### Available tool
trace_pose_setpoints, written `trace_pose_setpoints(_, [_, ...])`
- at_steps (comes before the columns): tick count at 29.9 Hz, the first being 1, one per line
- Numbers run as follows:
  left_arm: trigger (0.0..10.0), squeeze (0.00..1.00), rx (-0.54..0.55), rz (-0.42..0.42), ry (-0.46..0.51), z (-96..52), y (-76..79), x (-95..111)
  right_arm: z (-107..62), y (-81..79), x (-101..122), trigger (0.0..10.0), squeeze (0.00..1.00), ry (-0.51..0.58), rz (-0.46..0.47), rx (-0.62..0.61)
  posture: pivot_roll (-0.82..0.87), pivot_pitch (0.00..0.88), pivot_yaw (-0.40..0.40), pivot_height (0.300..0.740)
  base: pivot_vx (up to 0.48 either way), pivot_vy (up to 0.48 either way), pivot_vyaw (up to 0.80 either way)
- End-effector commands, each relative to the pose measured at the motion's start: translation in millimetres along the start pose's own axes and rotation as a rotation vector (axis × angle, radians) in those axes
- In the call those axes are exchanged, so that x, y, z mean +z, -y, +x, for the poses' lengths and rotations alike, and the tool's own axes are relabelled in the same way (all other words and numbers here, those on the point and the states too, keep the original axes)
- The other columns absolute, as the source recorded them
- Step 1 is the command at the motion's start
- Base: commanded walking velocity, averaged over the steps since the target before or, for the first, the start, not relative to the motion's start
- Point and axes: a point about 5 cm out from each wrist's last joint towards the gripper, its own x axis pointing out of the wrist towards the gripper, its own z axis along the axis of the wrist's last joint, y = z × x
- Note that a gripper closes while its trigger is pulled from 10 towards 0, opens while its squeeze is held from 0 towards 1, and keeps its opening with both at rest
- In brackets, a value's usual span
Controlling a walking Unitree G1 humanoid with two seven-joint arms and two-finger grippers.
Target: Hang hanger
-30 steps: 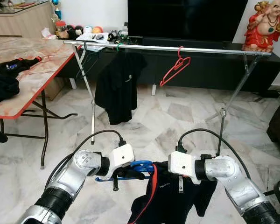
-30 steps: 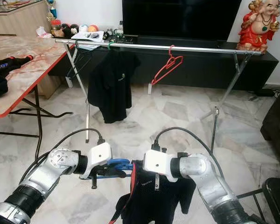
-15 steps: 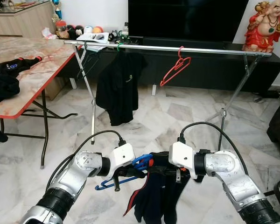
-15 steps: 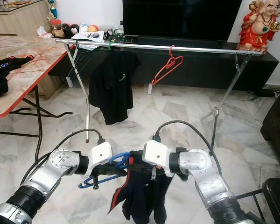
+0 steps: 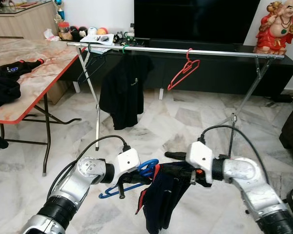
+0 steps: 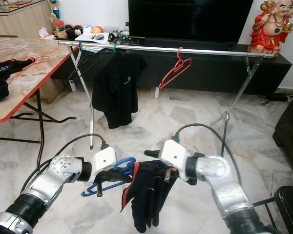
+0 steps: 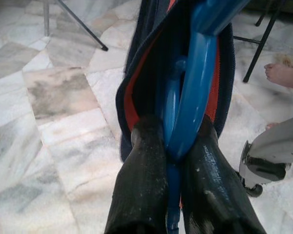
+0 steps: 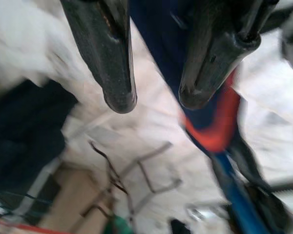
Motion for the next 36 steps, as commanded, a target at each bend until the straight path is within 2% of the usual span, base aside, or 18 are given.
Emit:
trace_pose_setpoints(1, [0.0, 0.00, 0.009, -0.002, 0.036, -5.5, -1.4, 3.8, -10.0, 4.1, -2.0, 10.0, 0.00, -0.003, 0.006, -0.033, -0.02, 0.031, -0.022, 0.740, 0.000, 0.000, 0.00])
trace_pose_setpoints(3, [0.0, 0.00, 0.011, -0.007, 0.011, -12.0, -1.7, -2.8, -30.0, 12.9, -9.1, 10.0, 0.00, -0.045, 0.017, -0.083, -0.02, 0.032, -0.021, 0.740, 0.000, 0.000, 0.00])
trace_pose_setpoints(4, [0.0, 0.00, 0.014, -0.011, 0.005, -15.2, -2.2, -5.0, -40.2, 15.4, -12.7, 10.0, 0.80, -0.062, 0.028, -0.094, -0.02, 0.033, -0.021, 0.740, 0.000, 0.000, 0.00])
trace_pose_setpoints(5, [0.0, 0.00, 0.014, -0.011, 0.005, -15.2, -2.2, -5.0, -40.2, 15.4, -12.7, 10.0, 0.80, -0.062, 0.028, -0.094, -0.02, 0.033, -0.021, 0.740, 0.000, 0.000, 0.00])
trace_pose_setpoints(6, [0.0, 0.00, 0.016, -0.015, 0.001, -18.1, -2.6, -6.6, -48.3, 17.1, -16.3, 10.0, 1.00, -0.078, 0.040, -0.102, -0.02, 0.033, -0.020, 0.740, 0.000, 0.000, 0.00])
trace_pose_setpoints(13, [0.0, 0.00, 0.019, -0.066, 0.015, -35.7, -6.9, -10.6, -78.1, 17.6, -40.2, 10.0, 1.00, -0.186, 0.082, -0.124, -0.02, 0.032, -0.019, 0.740, 0.000, 0.000, 0.00])
trace_pose_setpoints(14, [0.0, 0.00, 0.017, -0.075, 0.022, -39.3, -7.5, -10.0, -82.1, 15.4, -45.1, 10.0, 0.87, -0.197, 0.099, -0.117, -0.02, 0.032, -0.019, 0.740, 0.000, 0.000, 0.00])
trace_pose_setpoints(15, [0.0, 0.00, 0.012, -0.080, 0.024, -41.7, -7.5, -10.2, -83.4, 13.6, -47.9, 10.0, 0.24, -0.202, 0.109, -0.112, -0.02, 0.032, -0.019, 0.740, 0.000, 0.000, 0.00])
trace_pose_setpoints(16, [0.0, 0.00, 0.008, -0.082, 0.023, -43.1, -7.3, -10.7, -83.9, 12.8, -49.4, 10.0, 0.15, -0.204, 0.115, -0.113, -0.02, 0.032, -0.019, 0.740, 0.000, 0.000, 0.00])
trace_pose_setpoints(17, [0.0, 0.00, 0.002, -0.084, 0.020, -44.8, -6.9, -11.3, -84.1, 11.6, -51.1, 10.0, 0.00, -0.201, 0.123, -0.115, -0.02, 0.030, -0.021, 0.740, 0.000, 0.000, 0.00])
trace_pose_setpoints(24, [0.0, 0.00, -0.017, -0.109, 0.002, -56.8, -6.2, -15.1, -82.5, 2.0, -65.3, 10.0, 0.00, -0.189, 0.201, -0.113, -0.02, 0.029, -0.023, 0.740, 0.000, 0.000, 0.00])
trace_pose_setpoints(25, [0.0, 0.00, -0.022, -0.112, 0.005, -58.2, -6.1, -14.5, -81.8, 0.7, -66.7, 10.0, 0.93, -0.174, 0.232, -0.108, -0.02, 0.031, -0.026, 0.740, 0.000, 0.000, 0.00])
trace_pose_setpoints(26, [0.0, 0.00, -0.030, -0.117, 0.011, -60.2, -5.9, -13.2, -79.2, -4.1, -69.3, 10.0, 1.00, -0.150, 0.274, -0.081, -0.02, 0.031, -0.028, 0.740, 0.000, 0.000, 0.00])
trace_pose_setpoints(29, [0.0, 0.00, -0.047, -0.122, 0.022, -62.1, -5.1, -11.0, -72.4, -10.8, -75.0, 10.0, 1.00, -0.157, 0.269, -0.073, -0.02, 0.031, -0.028, 0.740, 0.000, 0.000, 0.00])
trace_pose_setpoints(30, [0.0, 0.00, -0.051, -0.123, 0.027, -62.2, -5.0, -9.9, -71.4, -13.6, -76.9, 10.0, 0.84, -0.159, 0.276, -0.057, -0.02, 0.031, -0.028, 0.740, 0.000, 0.000, 0.00])
trace_pose_setpoints(31, [0.0, 0.00, -0.056, -0.125, 0.033, -62.1, -5.1, -8.4, -70.4, -16.8, -79.1, 10.0, 0.84, -0.162, 0.283, -0.036, -0.01, 0.032, -0.033, 0.740, 0.000, 0.000, 0.00])
trace_pose_setpoints(32, [0.0, 0.00, -0.060, -0.124, 0.036, -61.9, -4.9, -7.5, -69.3, -18.7, -81.0, 10.0, 0.00, -0.168, 0.287, -0.030, -0.01, 0.032, -0.033, 0.740, 0.000, 0.000, 0.00])
trace_pose_setpoints(36, [0.0, 0.00, -0.069, -0.118, 0.039, -61.4, -4.3, -5.8, -64.6, -25.0, -85.4, 10.0, 0.00, -0.172, 0.304, -0.009, -0.01, 0.029, -0.035, 0.740, 0.000, 0.000, 0.00])
